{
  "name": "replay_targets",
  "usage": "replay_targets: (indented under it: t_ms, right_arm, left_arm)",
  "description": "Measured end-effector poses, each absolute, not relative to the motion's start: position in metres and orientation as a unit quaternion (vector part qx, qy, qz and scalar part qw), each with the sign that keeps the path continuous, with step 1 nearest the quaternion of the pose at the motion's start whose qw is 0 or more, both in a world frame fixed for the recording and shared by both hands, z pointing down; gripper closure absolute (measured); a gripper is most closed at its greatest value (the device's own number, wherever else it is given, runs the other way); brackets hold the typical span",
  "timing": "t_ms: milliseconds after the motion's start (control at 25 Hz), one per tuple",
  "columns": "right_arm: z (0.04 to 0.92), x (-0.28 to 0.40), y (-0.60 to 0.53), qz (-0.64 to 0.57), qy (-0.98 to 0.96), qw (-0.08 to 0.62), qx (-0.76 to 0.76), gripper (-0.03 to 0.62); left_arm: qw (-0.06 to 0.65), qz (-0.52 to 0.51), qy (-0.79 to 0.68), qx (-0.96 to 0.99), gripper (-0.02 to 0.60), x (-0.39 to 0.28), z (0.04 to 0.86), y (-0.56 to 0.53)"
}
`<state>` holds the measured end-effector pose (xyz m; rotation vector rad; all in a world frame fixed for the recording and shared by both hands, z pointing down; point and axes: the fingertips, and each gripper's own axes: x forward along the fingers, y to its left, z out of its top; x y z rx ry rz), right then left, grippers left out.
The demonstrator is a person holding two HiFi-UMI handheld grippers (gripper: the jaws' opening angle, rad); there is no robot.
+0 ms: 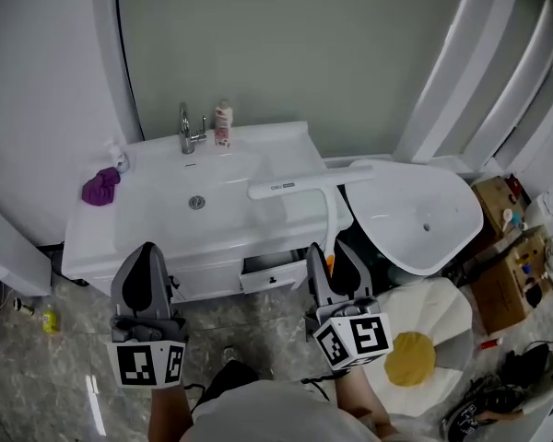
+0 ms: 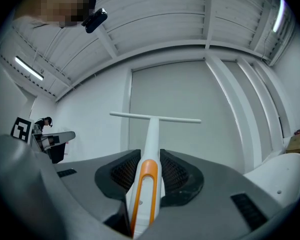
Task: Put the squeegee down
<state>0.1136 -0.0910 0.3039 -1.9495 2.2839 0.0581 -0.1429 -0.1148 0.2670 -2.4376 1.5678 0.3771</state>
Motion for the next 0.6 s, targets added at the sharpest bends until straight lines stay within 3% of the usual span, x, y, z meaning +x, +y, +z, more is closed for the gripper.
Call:
replay_targets:
  t_ms: [600]
  right_arm:
    - [0.310,0.080,-0.183,0.015,0.736,0.063,-0.674,0.473]
  left_arm:
    - [0.112,0.121,0.512,-0.843,0.575,-0.185,0.270,-0.221]
